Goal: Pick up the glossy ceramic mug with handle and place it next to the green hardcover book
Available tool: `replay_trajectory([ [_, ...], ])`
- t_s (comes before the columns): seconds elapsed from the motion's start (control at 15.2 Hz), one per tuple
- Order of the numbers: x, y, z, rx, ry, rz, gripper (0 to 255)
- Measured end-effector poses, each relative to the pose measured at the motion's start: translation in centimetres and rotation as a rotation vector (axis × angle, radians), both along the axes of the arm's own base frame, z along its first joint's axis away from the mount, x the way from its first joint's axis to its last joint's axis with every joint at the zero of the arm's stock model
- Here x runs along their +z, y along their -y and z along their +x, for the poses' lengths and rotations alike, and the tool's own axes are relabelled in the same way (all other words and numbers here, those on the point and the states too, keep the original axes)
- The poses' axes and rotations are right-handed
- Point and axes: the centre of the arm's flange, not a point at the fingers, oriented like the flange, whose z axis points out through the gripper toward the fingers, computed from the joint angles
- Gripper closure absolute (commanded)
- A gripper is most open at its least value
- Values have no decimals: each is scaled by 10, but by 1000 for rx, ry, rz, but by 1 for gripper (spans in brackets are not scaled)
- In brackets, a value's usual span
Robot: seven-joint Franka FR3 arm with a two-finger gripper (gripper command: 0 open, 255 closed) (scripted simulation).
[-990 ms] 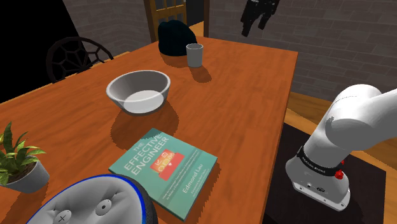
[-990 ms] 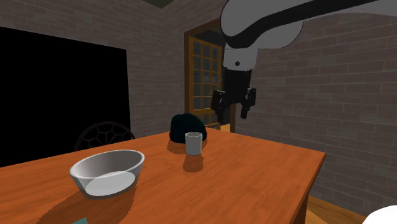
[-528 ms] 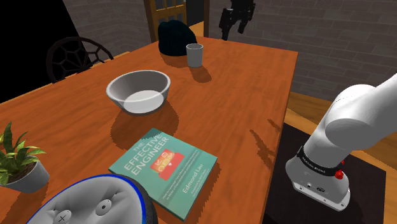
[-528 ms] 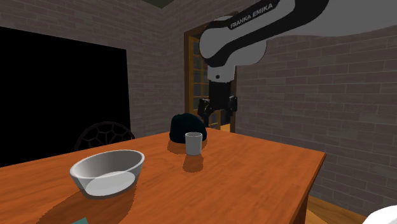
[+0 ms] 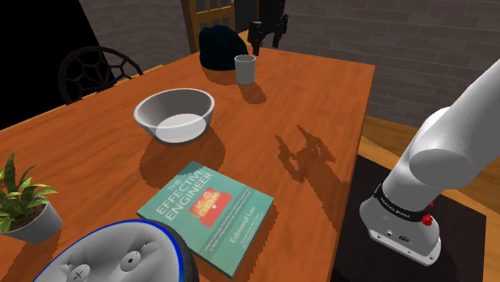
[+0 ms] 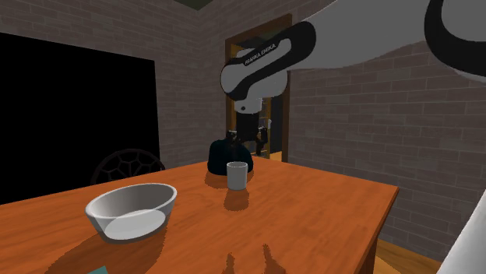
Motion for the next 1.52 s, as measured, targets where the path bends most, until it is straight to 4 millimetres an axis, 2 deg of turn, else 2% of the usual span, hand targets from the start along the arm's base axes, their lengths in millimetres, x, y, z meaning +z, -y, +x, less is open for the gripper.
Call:
replay_trajectory([
  [0.33,-21,0,58,0,-17,3,0],
  [0.66,-49,0,127,1,-34,7,0],
  [0.73,-51,0,134,1,-37,7,0],
  [0.92,-66,-1,144,1,-38,8,0],
  [1.25,-92,2,148,1,-39,8,0],
  [1.52,-94,1,150,1,-38,8,0],
])
